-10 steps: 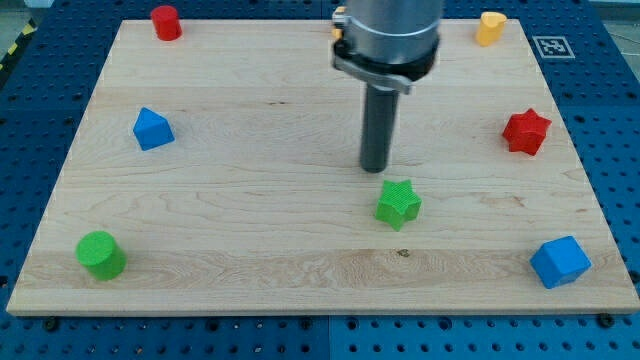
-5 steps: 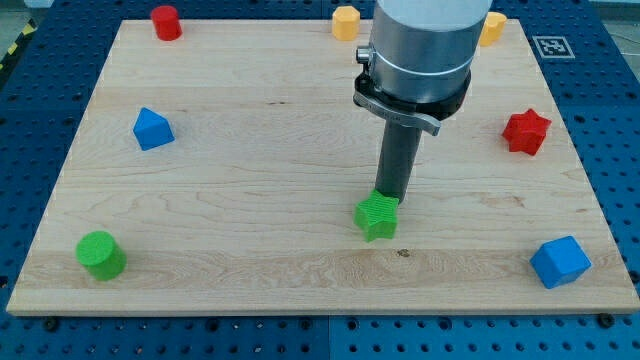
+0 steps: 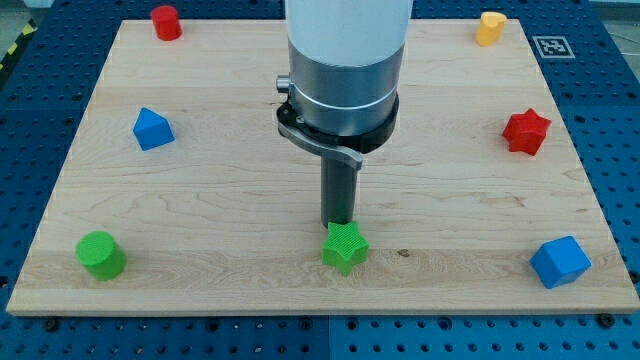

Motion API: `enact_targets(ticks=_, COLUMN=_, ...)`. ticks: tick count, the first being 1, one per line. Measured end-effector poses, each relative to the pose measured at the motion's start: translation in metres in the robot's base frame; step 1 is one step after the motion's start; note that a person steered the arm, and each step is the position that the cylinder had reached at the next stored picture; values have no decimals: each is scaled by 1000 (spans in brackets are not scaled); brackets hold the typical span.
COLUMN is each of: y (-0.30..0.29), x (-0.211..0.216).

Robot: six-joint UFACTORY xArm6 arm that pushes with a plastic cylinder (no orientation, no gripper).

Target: Move the green star to the bottom center of the board

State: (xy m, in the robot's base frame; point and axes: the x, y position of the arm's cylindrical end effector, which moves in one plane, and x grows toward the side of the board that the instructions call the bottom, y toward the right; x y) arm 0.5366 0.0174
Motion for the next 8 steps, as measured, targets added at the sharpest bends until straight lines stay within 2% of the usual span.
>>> enact_targets(ticks=2, y=56, x=3)
enact_targets(ticks=4, y=31, x=35)
enact_targets(ticks=6, y=-27, x=39)
enact_targets(ticks=7, y=-16, x=30)
enact_targets(ticks=8, y=-32, x=-6)
